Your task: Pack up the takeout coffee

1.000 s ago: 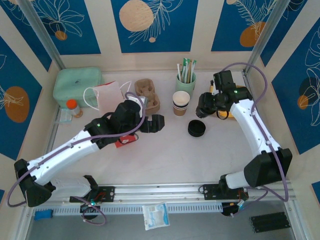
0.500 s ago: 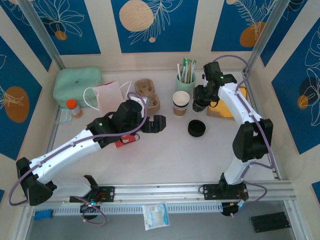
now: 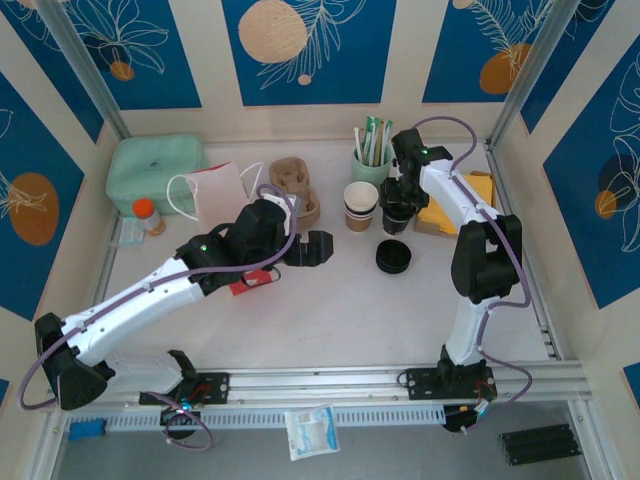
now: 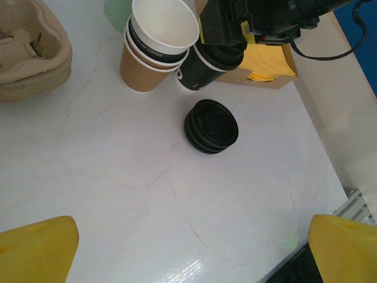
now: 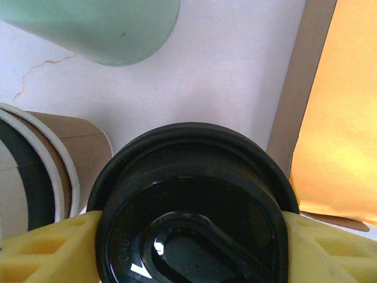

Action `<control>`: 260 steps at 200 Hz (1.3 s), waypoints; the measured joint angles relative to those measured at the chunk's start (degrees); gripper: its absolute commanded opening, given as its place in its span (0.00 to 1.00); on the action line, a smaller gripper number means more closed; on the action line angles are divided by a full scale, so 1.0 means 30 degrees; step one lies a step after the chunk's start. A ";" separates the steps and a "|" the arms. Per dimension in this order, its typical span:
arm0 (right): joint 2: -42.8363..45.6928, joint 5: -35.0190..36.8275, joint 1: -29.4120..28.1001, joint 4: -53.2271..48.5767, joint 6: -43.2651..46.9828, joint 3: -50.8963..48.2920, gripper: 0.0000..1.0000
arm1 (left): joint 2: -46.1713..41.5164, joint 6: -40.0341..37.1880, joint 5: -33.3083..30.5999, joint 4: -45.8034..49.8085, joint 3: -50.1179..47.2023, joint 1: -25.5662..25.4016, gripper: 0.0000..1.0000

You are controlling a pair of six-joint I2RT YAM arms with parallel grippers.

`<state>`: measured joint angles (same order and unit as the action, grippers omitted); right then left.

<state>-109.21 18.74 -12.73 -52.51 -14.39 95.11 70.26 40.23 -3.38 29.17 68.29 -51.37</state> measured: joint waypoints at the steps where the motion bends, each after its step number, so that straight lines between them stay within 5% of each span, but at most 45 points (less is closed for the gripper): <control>1: -0.0022 0.0000 0.0000 -0.0015 -0.0015 0.0029 0.72 | 0.0000 0.0007 0.0000 0.0000 0.0000 0.0000 0.99; 260: -0.0284 -0.0022 0.0029 -0.1231 -0.0058 0.1188 0.81 | 0.0000 0.0007 0.0073 0.0000 0.0000 0.0000 0.99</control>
<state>-110.06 18.68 -12.64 -56.21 -14.57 98.67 70.26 40.25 -3.16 29.17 68.29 -51.37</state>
